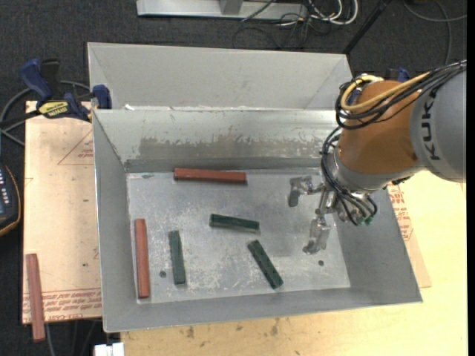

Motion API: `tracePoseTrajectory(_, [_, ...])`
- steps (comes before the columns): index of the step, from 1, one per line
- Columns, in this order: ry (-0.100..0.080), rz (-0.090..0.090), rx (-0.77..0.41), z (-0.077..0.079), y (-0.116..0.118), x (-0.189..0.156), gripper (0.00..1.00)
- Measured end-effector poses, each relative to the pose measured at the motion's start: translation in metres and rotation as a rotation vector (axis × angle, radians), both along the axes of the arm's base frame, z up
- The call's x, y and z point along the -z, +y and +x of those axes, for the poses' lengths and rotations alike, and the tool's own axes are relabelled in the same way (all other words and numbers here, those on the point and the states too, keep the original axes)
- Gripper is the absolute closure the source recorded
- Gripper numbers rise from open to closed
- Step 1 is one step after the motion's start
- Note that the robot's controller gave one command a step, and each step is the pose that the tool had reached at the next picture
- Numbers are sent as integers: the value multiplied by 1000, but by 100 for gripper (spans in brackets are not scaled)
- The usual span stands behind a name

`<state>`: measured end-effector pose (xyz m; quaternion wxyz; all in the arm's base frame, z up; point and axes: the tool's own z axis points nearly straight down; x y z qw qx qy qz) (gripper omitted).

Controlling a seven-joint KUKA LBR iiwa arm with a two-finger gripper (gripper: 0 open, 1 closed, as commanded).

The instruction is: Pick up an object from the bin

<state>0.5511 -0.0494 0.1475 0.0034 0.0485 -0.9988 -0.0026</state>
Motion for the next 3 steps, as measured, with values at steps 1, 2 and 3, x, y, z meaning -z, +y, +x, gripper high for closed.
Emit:
tracePoseTrajectory(1, [-9, -1, -55, 50, 61, 82, 0])
tracePoseTrajectory(2, [-10, -1, -98, 44, 123, 77, 0])
tracePoseTrajectory(3, [-10, -3, -92, 45, 119, 76, 100])
